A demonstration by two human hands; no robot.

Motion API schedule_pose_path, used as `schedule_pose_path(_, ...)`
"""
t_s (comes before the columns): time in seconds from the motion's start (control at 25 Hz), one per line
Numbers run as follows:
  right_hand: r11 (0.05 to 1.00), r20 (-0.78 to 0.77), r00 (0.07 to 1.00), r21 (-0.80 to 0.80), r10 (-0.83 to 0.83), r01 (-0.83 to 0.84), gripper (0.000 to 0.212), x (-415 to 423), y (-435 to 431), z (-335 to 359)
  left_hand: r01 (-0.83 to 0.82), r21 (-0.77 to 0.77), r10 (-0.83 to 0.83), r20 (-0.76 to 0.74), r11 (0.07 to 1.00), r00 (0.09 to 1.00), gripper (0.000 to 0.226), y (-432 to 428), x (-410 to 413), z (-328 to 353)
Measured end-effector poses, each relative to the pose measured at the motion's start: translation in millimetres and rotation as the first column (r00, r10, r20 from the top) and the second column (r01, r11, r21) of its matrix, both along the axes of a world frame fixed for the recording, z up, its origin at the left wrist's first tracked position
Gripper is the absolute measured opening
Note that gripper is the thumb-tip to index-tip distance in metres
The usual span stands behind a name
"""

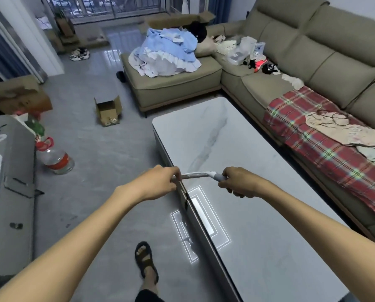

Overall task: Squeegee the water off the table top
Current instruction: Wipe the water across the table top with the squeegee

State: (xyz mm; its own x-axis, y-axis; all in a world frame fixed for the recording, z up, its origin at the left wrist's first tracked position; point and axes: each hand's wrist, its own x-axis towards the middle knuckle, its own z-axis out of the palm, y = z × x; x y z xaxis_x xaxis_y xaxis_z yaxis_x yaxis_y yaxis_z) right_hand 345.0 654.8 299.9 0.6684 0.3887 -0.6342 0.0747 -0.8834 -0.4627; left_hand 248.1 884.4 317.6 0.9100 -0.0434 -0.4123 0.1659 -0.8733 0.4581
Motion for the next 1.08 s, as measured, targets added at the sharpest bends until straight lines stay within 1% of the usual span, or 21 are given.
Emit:
schedule_pose_path(0.16,0.969,-0.055,0.970,0.065,-0.236,0.239,0.028,72,63,-6,0.106,-0.033,-0.107,-0.018,0.994,0.994,0.033,84,104,-5)
schedule_pose_path(0.24,0.929,-0.063,0.935,0.110,-0.349,0.354,0.030,106,84,-4,0.178,-0.027,-0.179,-0.017,0.984,0.984,0.034,113,159,-1)
schedule_pose_path(0.36,0.876,-0.060,0.886,0.137,-0.459,0.463,0.026,158,110,-8,0.222,-0.062,-0.224,-0.029,0.973,0.974,0.033,142,244,-5)
schedule_pose_path(0.48,0.791,-0.098,0.809,0.174,-0.579,0.587,0.025,218,123,-35,0.258,-0.092,-0.265,-0.078,0.962,0.961,0.034,155,322,-29)
schedule_pose_path(0.6,0.734,-0.161,0.756,0.180,-0.635,0.655,0.024,290,137,-77,0.268,-0.078,-0.276,-0.126,0.960,0.953,0.034,167,398,-58)
schedule_pose_path(0.68,0.721,-0.204,0.735,0.151,-0.647,0.676,0.025,347,145,-101,0.248,-0.057,-0.254,-0.138,0.967,0.957,0.034,178,454,-73)
schedule_pose_path(0.8,0.654,-0.229,0.665,0.133,-0.710,0.744,0.023,419,152,-116,0.239,-0.062,-0.246,-0.172,0.969,0.954,0.031,192,527,-87)
schedule_pose_path(0.92,0.561,-0.196,0.586,0.171,-0.786,0.810,0.025,479,150,-127,0.250,-0.090,-0.263,-0.189,0.964,0.946,0.027,194,596,-115)
schedule_pose_path(1.0,0.520,-0.164,0.542,0.162,-0.824,0.839,0.031,516,151,-148,0.245,-0.118,-0.263,-0.167,0.962,0.950,0.025,194,646,-152)
schedule_pose_path(1.08,0.487,-0.144,0.503,0.131,-0.852,0.863,0.032,550,155,-185,0.234,-0.132,-0.254,-0.163,0.963,0.953,0.024,193,693,-205)
